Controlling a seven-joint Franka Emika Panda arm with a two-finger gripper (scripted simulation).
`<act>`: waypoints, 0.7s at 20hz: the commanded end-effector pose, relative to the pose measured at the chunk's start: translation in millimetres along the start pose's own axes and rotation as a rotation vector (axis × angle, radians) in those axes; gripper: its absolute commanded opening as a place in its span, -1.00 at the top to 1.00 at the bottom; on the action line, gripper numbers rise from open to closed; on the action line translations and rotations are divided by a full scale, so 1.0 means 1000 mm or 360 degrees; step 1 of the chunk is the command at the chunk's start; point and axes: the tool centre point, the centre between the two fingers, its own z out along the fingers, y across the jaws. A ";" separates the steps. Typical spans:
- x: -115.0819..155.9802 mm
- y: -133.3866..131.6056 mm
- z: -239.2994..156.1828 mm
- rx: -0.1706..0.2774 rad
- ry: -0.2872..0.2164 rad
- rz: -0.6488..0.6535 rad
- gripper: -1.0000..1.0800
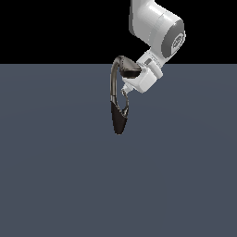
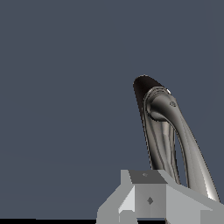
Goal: Turn on the faucet by rotating a designated handle.
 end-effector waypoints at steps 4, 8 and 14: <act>-0.004 0.013 0.000 0.0000 0.0000 0.0000 1.00; -0.008 0.023 0.000 0.0000 0.0000 0.0000 1.00; -0.013 0.038 0.000 0.0001 0.0000 0.0000 1.00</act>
